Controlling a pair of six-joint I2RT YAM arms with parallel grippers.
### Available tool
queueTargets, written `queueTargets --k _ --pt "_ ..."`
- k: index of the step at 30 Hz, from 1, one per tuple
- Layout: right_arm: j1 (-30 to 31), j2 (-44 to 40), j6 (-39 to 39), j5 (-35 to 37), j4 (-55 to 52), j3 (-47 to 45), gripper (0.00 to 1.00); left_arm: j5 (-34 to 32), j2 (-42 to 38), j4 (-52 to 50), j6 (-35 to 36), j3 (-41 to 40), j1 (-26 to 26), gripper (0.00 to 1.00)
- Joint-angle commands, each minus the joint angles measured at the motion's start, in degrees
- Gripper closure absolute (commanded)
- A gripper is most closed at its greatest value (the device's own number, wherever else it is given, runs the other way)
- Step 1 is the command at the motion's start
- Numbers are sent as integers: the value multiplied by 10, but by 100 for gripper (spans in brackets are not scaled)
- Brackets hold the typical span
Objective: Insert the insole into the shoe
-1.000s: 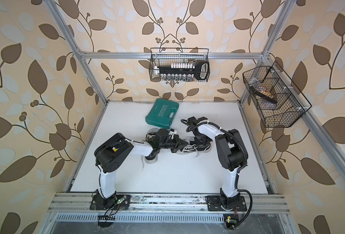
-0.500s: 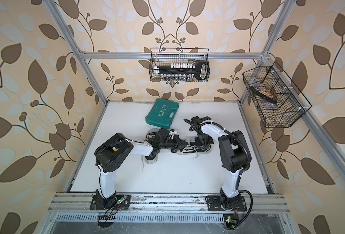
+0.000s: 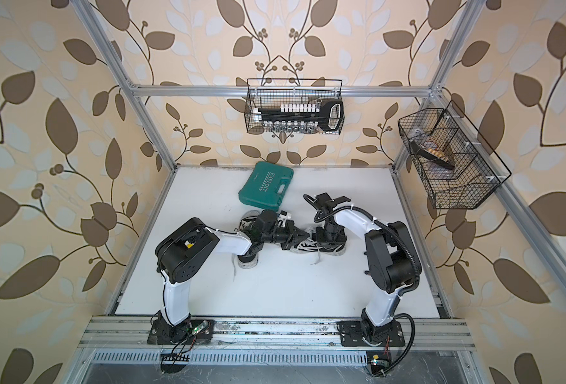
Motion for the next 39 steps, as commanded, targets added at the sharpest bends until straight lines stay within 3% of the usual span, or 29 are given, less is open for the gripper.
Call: queueTargets --k 1,5,9,12,19,23,25,27,31,33,39 --pt "-8 -33 7 -37 -9 19 100 -1 -11 -19 11 20 5 100" --pt "-27 -37 29 -96 45 -7 100 1 -9 -22 12 25 3 100" --pt "-36 29 65 -149 166 -67 100 3 -11 -30 18 25 3 100" --pt "-50 63 64 -186 177 -63 100 7 -14 -60 42 38 3 100" --pt "-49 -75 55 -110 122 -45 100 0 -22 -250 161 122 2 100" --pt "-52 -44 94 -128 229 -120 100 -35 -17 -365 233 179 -9 100" --pt "-60 -16 100 -142 228 -122 100 -61 -5 -444 281 226 -20 100" --pt "-63 -74 110 -116 231 -140 100 -88 12 -524 329 283 -33 100" --pt "-64 -258 92 11 194 -137 100 -132 41 -629 379 367 -50 100" --pt "-70 -320 64 23 190 -133 100 -148 62 -667 397 409 -57 100" --pt "-83 -346 38 15 120 -104 100 -159 176 -770 432 568 -79 100"
